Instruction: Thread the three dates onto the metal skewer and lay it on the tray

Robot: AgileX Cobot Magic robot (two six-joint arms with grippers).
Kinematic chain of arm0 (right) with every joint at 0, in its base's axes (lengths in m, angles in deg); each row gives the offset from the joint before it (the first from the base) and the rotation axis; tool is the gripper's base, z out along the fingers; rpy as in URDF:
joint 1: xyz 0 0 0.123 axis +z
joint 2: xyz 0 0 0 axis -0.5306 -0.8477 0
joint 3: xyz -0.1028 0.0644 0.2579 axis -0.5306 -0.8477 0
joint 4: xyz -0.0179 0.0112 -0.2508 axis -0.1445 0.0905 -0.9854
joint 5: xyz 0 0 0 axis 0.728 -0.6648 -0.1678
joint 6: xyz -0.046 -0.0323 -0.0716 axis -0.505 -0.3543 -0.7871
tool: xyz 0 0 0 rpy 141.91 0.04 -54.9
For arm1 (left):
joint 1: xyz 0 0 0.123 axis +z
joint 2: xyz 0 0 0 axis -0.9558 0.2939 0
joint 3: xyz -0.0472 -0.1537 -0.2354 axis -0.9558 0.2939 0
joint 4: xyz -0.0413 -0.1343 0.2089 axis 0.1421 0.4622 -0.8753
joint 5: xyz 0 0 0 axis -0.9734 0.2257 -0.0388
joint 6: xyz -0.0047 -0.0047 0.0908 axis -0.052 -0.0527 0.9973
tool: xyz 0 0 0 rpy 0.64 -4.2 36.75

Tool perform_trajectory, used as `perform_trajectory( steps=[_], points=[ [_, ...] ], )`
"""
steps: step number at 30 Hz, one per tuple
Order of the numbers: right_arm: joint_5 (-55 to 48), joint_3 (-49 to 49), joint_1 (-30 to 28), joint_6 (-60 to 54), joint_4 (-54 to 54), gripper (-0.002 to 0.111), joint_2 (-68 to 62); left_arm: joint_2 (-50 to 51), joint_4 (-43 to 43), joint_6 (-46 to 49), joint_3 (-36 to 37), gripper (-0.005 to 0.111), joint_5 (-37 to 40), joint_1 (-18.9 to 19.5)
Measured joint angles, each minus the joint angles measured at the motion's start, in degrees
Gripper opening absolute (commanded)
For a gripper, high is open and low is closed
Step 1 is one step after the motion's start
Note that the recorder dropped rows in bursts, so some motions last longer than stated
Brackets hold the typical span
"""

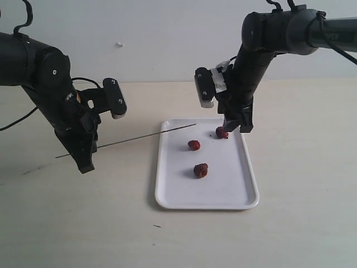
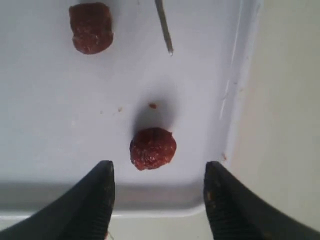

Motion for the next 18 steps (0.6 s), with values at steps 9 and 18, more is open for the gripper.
perform_trajectory(
  steps=[9,18],
  points=[
    [4.2,0.0,-0.4,-2.6,0.9,0.052,-4.4,0.0,0.0,0.0,0.0,0.000,0.0,0.0],
    [5.4,0.3,-0.4,-4.0,1.0,0.048,-5.1,0.0,0.0,0.0,0.0,0.000,0.0,0.0]
  ],
)
